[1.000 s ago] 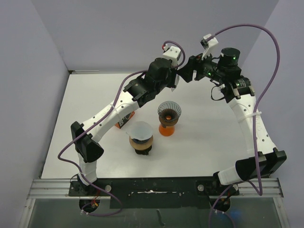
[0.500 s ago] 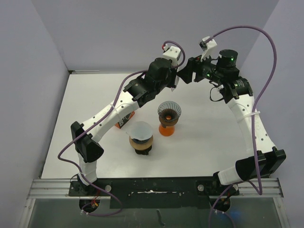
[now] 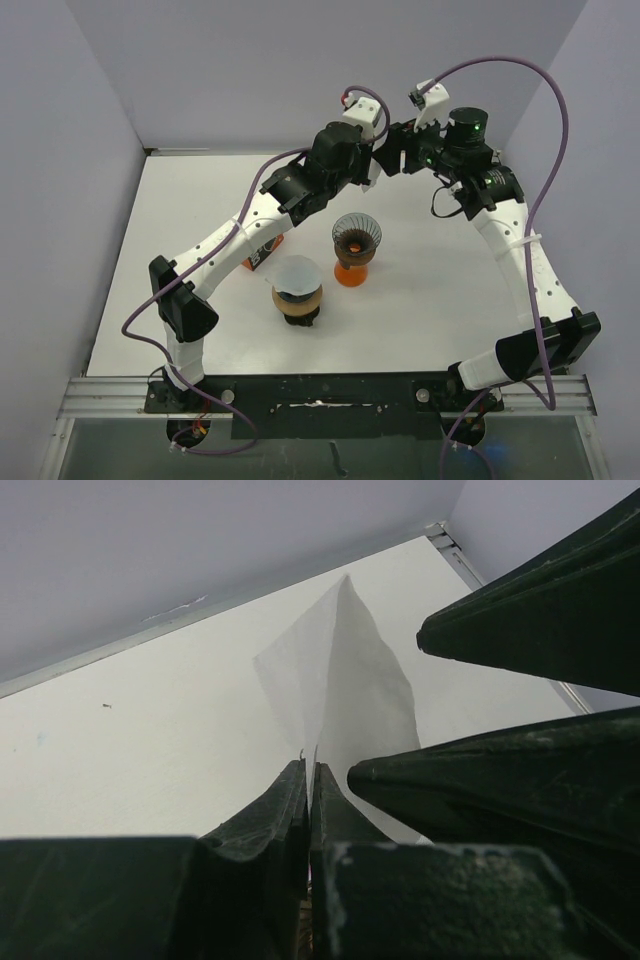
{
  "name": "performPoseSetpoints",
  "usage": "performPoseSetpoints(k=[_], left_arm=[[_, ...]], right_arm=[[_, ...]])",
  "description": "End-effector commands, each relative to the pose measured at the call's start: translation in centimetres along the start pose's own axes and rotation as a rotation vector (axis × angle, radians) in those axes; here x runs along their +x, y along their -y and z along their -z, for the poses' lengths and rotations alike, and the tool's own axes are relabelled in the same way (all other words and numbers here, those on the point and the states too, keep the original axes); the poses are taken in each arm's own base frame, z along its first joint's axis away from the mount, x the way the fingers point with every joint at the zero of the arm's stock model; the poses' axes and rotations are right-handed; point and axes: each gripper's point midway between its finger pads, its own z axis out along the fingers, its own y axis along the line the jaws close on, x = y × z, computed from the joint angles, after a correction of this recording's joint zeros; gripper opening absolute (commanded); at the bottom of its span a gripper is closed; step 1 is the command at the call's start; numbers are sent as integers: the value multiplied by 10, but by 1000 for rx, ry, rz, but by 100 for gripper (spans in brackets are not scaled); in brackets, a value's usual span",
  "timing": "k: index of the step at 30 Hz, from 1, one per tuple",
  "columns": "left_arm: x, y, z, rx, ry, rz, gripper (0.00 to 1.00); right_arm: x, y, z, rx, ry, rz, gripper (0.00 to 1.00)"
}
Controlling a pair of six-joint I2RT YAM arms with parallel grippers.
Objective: Place the coffee filter in the dripper
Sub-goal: Place the coffee filter in the coffee dripper.
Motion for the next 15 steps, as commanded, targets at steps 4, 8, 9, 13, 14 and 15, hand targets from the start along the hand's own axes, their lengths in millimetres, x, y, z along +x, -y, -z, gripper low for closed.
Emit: performPoseSetpoints(k=[4, 8, 9, 13, 14, 15], left_arm=[[-27, 6, 4, 8, 74, 21, 0], [-27, 7, 4, 10, 75, 21, 0], [-27, 8, 4, 11, 74, 22, 0], [-27, 8, 5, 12, 75, 22, 0], [-28, 8, 5, 12, 75, 22, 0], [-28, 8, 5, 12, 76, 23, 0]], right_arm=[[-7, 9, 1, 75, 22, 56, 61], [-4, 6, -3, 62, 13, 55, 61], [-4, 5, -3, 61, 14, 54, 60], [-1, 3, -7, 52, 9, 48, 54], [0, 2, -8, 49, 6, 48, 52], [0, 2, -8, 49, 7, 49, 51]])
